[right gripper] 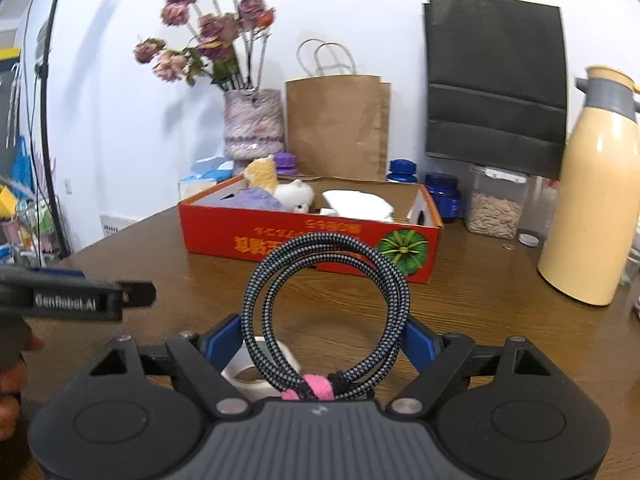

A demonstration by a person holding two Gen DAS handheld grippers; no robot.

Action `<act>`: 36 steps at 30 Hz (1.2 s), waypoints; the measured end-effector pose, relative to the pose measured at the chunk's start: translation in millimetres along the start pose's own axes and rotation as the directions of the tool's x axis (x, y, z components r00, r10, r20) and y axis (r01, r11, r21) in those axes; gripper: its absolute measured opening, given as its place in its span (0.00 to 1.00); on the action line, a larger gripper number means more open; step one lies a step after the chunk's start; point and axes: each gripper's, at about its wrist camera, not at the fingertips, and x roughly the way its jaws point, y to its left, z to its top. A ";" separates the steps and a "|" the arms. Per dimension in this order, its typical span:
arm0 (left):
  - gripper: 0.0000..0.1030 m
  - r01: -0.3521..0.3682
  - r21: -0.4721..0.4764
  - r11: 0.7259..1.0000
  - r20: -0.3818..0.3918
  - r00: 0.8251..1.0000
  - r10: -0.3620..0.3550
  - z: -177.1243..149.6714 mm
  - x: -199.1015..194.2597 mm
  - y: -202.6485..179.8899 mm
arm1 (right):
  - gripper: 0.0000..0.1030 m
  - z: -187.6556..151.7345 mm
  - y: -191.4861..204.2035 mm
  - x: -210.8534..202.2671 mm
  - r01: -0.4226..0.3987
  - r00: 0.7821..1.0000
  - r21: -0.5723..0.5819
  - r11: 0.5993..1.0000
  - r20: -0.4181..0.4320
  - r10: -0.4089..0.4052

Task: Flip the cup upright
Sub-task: 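Grasp the coiled black-and-white cable with the right gripper, then grasp the white tape roll with the left gripper while the right gripper holds the cable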

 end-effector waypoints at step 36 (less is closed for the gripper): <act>0.51 0.188 0.162 0.969 -0.157 0.974 -0.163 -22.2 29.8 -102.2 | 0.81 -6.8 -59.9 -20.9 0.071 0.997 0.079 0.994 0.034 -0.074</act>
